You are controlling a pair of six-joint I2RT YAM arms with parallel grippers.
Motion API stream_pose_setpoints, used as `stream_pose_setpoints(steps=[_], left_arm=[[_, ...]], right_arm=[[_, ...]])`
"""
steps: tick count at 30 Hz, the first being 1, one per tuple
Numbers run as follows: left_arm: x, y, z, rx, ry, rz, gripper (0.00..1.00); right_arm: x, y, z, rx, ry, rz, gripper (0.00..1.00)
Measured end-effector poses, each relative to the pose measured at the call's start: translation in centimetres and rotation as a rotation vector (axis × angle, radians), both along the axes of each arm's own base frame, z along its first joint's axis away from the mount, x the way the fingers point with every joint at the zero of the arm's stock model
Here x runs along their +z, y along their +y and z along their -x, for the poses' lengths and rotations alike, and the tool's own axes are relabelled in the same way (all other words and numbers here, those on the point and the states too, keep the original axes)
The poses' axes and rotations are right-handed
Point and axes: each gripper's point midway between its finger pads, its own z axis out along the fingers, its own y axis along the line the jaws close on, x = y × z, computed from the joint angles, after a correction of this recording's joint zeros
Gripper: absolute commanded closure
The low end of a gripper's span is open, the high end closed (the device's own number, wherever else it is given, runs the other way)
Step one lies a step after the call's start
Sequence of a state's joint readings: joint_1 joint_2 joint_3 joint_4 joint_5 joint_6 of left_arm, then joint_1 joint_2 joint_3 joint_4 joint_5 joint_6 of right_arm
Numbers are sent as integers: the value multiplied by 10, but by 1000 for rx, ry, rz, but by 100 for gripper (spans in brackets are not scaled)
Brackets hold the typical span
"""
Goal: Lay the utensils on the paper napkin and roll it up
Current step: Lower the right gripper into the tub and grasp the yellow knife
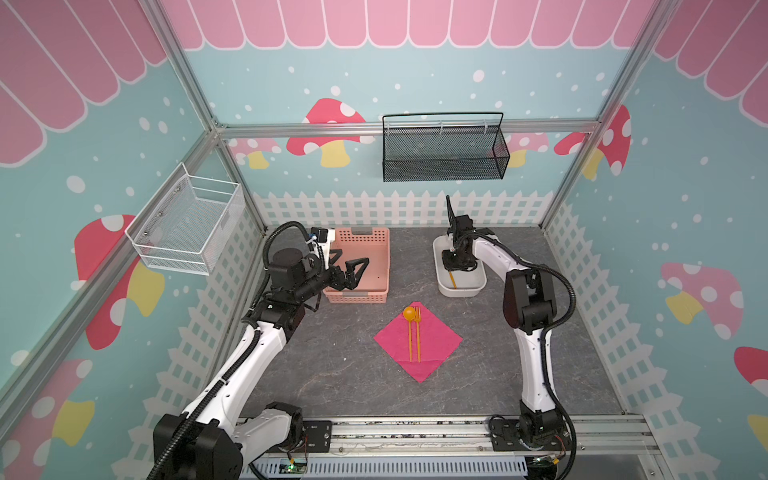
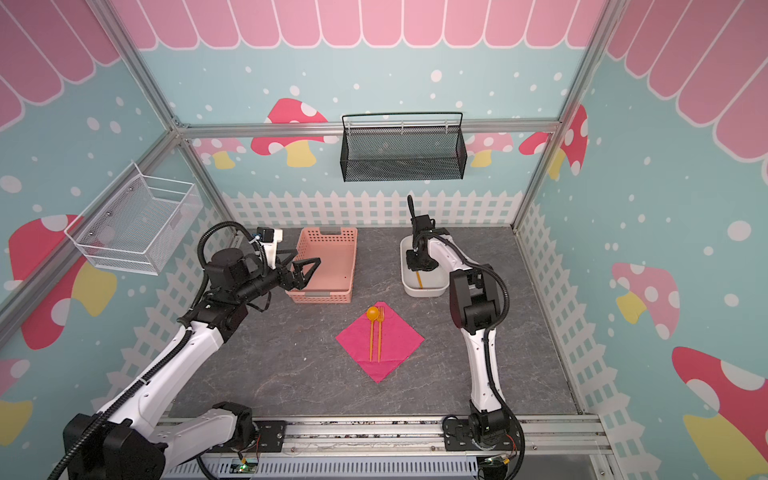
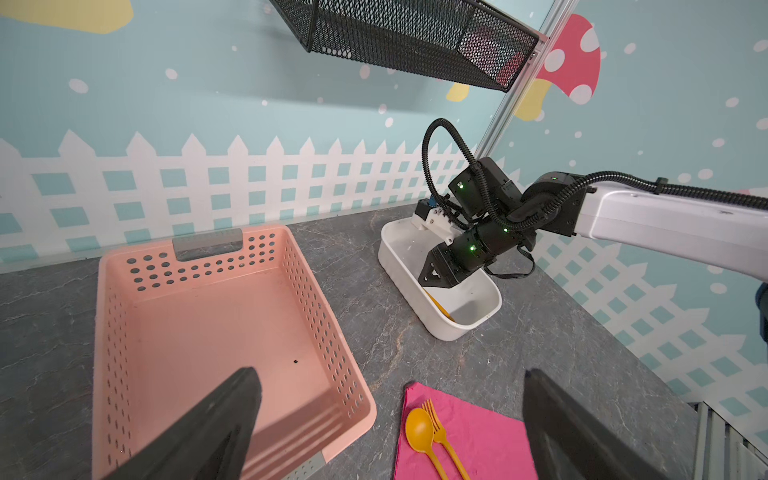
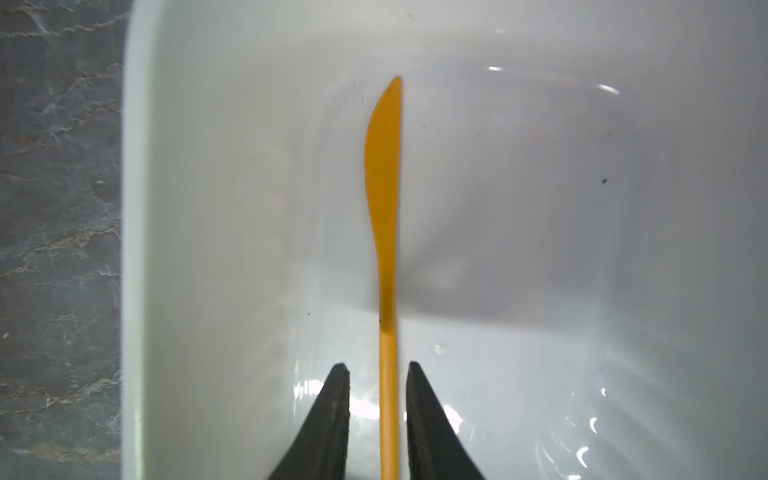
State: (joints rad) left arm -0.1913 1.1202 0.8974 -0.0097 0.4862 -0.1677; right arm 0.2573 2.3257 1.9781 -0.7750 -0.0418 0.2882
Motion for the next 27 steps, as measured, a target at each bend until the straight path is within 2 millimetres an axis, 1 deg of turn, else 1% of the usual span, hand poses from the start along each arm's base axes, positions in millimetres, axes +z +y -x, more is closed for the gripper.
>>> stream_pose_setpoints(steps=[3,7,10,13,23,27], left_arm=[[0,0,0,0,2,0,1],[0,0,0,0,1,1,1],[0,0,0,1,1,0,1],[0,0,0,2,1,-1,1],[-1,1,-1,9,1,-2,1],[-2,3,-2,23,5,-6,1]], right_arm=[[-9,-1,-2,-1,23,4,72],[-21,-1,2,0,62,11,73],[-19,-1,1,-3,61,12,77],[-23,-2,3,-3,76,19,78],[-24,-3,-1,-10,75,31,84],[-24,-4,-1,-12,76,33,88]])
